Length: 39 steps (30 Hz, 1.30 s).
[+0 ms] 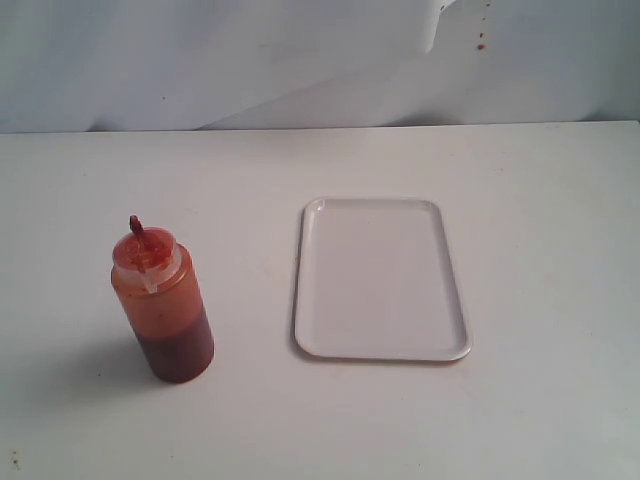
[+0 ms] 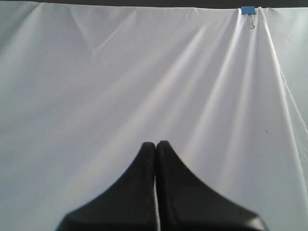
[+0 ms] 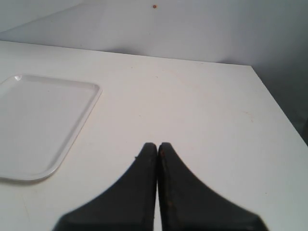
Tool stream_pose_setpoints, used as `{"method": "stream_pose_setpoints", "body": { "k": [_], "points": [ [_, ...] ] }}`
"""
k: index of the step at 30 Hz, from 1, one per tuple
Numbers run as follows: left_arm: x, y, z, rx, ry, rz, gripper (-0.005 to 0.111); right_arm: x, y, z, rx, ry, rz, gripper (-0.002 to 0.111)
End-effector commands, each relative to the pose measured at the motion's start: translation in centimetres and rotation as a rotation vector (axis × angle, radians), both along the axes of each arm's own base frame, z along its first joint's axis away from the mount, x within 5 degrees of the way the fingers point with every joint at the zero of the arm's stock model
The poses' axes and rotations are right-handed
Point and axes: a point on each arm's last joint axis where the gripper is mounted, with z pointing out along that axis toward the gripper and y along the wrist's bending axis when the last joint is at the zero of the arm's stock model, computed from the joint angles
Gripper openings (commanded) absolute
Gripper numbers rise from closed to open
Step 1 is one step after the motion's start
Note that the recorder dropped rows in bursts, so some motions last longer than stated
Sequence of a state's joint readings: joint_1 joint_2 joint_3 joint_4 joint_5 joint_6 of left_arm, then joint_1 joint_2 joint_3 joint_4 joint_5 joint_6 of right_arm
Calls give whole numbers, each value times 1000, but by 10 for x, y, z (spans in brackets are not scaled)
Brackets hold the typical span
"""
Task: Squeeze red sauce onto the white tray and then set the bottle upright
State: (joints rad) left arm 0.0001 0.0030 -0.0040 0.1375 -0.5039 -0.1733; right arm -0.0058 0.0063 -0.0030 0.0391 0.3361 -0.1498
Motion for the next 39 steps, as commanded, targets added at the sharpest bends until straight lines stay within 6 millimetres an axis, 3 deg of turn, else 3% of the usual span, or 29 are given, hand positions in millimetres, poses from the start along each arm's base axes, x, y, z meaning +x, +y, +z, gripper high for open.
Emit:
{"method": "stream_pose_setpoints", "body": {
  "k": [1, 5, 8, 10, 13, 16, 22, 35, 39],
  "points": [
    [2, -2, -1, 19, 8, -10, 0, 0, 0, 0, -1, -6, -7, 0],
    [24, -7, -7, 75, 137, -45, 0, 0, 0, 0, -1, -6, -7, 0],
    [49, -8, -21, -1, 323, -101, 0, 0, 0, 0, -1, -6, -7, 0],
    [65, -16, -34, 65, 442, -166, 0, 0, 0, 0, -1, -6, -7, 0],
    [79, -37, -62, 296, 614, -364, 0, 0, 0, 0, -1, -6, -7, 0],
    [91, -38, -90, 304, 820, -408, 0, 0, 0, 0, -1, -6, -7, 0],
    [98, -40, -120, 316, 1005, -463, 0, 0, 0, 0, -1, -6, -7, 0],
    [100, -42, -145, 403, 1091, -525, 0, 0, 0, 0, -1, -6, -7, 0],
    [102, -47, -155, 450, 1133, -614, 3, 0, 0, 0, -1, -6, -7, 0]
  ]
}}
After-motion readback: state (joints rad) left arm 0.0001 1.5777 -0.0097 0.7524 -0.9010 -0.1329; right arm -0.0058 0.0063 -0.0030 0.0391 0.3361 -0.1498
